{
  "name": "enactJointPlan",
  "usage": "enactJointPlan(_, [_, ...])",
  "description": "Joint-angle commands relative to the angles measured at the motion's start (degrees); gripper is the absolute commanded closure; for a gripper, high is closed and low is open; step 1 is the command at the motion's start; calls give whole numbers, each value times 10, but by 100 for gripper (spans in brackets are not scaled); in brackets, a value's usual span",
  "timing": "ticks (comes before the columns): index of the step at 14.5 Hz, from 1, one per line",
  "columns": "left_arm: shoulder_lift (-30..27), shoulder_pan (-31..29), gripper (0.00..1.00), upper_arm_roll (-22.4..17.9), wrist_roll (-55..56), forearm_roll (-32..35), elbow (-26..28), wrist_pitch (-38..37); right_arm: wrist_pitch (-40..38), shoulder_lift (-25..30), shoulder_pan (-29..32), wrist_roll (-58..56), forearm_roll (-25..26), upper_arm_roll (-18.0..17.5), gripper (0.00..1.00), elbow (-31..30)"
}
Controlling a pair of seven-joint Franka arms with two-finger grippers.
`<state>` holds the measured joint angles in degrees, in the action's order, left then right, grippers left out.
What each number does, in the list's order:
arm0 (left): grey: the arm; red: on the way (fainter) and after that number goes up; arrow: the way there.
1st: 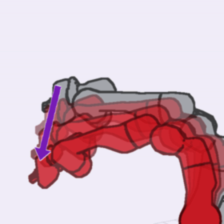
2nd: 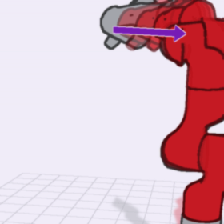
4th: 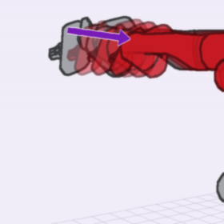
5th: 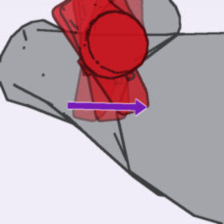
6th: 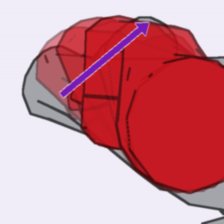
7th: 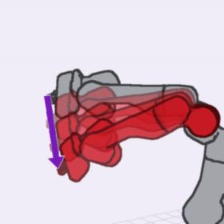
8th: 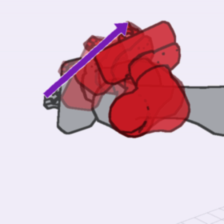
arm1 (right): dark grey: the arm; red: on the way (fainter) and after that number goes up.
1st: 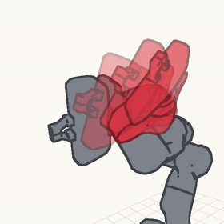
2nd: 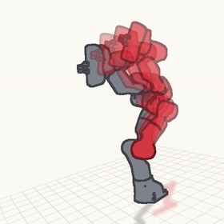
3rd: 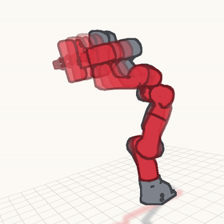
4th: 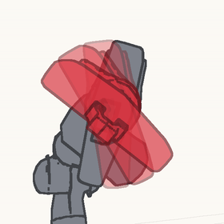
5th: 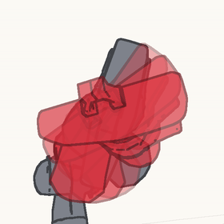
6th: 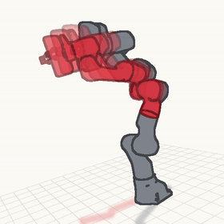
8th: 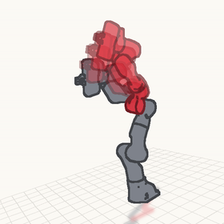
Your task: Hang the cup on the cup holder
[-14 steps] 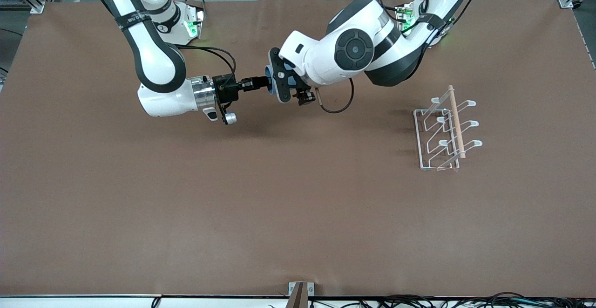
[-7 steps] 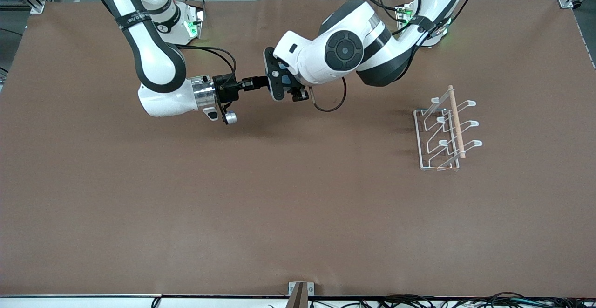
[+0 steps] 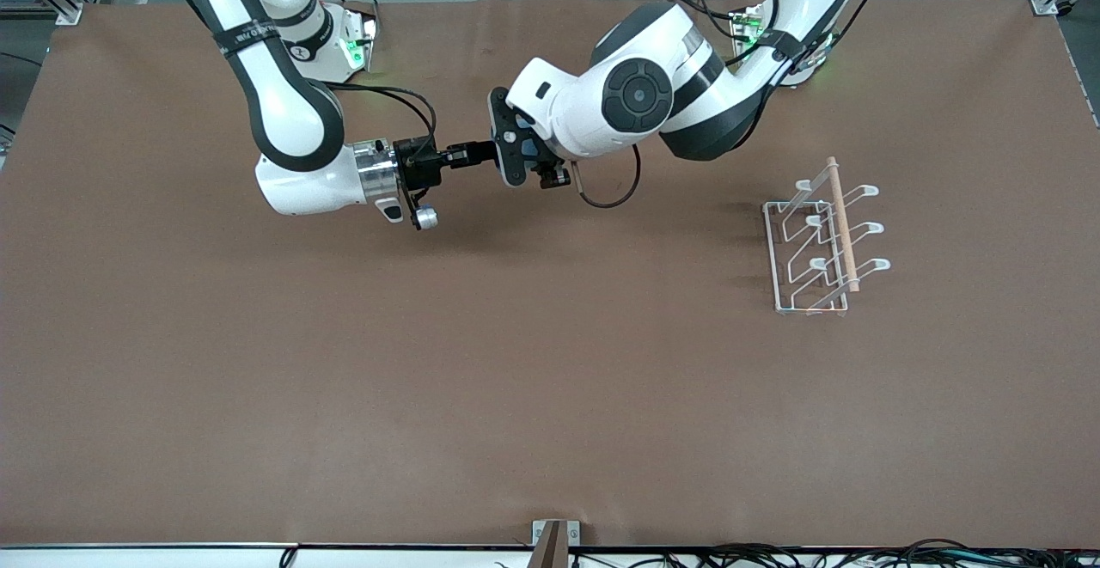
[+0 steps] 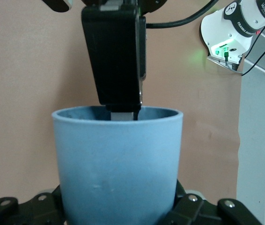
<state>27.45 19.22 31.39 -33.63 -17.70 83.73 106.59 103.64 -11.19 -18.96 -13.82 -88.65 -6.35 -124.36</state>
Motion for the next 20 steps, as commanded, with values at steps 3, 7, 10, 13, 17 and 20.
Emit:
enactJointPlan(3, [-8,-9,63,5,-21,-3,6,-1,-7,7,1,-3,-20,2,0,-3])
enactJointPlan(7, [-20,-19,75,0,-16,48,4,-29,-11,10,24,1,-12,5,0,3])
enactJointPlan(10, [-38,-19,87,-15,-18,120,1,-65,-13,10,60,10,10,7,0,15])
enactJointPlan(13, [-50,-18,89,-35,-21,216,-5,-129,-12,10,118,48,130,7,0,47])
enactJointPlan(17, [-54,-8,92,-27,-24,415,-10,-222,-7,17,198,89,380,9,0,105])
enactJointPlan(20, [-51,-7,94,-17,-41,502,-1,-280,12,20,237,110,610,11,0,166])
